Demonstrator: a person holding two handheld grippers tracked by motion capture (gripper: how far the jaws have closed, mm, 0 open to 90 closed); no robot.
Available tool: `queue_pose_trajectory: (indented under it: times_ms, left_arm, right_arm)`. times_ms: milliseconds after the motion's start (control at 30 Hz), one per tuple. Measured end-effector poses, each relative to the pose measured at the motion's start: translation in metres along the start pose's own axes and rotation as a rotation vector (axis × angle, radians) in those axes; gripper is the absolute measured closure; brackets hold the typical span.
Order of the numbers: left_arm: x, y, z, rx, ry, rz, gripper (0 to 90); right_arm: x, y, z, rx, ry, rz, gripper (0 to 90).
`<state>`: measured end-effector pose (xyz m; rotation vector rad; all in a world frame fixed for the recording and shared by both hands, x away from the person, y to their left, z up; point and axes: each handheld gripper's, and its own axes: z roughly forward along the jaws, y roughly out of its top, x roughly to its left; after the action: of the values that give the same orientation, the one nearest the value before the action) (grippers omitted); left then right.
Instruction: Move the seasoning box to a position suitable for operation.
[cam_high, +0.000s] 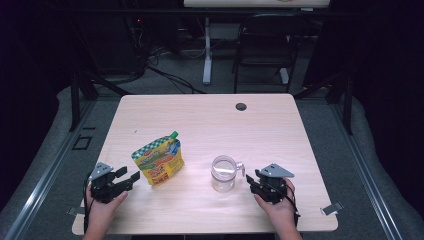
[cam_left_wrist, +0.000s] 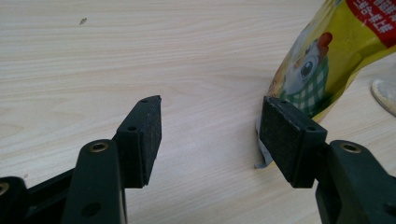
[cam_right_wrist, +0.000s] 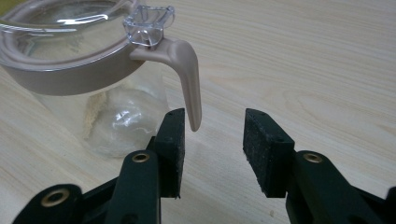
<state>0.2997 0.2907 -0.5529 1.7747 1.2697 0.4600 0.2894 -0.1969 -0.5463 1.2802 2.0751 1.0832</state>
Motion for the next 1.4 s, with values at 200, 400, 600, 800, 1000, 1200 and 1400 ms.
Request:
queue_pose_trajectory:
  times_ms: [200, 400, 600, 800, 1000, 1200, 1400]
  left_arm:
    - [-0.003, -0.001, 0.002, 0.017, -0.003, 0.029, 40.1]
    - [-0.008, -0.005, -0.001, 0.024, 0.000, 0.044, 40.8]
    - [-0.010, -0.008, -0.006, 0.027, 0.002, 0.046, 42.4]
    - [-0.011, -0.012, -0.009, 0.032, 0.006, 0.044, 43.0]
    - [-0.015, -0.014, -0.012, 0.040, -0.003, 0.051, 44.2]
    - [-0.020, -0.016, -0.015, 0.041, -0.016, 0.056, 45.6]
    - [-0.034, -0.014, -0.021, 0.023, -0.035, 0.080, 47.7]
  right_arm:
    - [0.001, 0.002, 0.008, 0.014, 0.011, -0.012, 59.6]
    - [0.008, 0.006, 0.019, 0.030, 0.022, -0.035, 61.5]
    - [0.013, 0.010, 0.027, 0.031, 0.013, -0.057, 66.4]
    - [0.013, 0.014, 0.032, 0.030, 0.010, -0.052, 70.0]
    - [0.013, 0.017, 0.035, 0.029, 0.013, -0.045, 75.9]
    - [0.011, 0.017, 0.035, 0.022, 0.014, -0.033, 80.4]
    - [0.014, 0.018, 0.034, 0.031, -0.004, -0.061, 81.3]
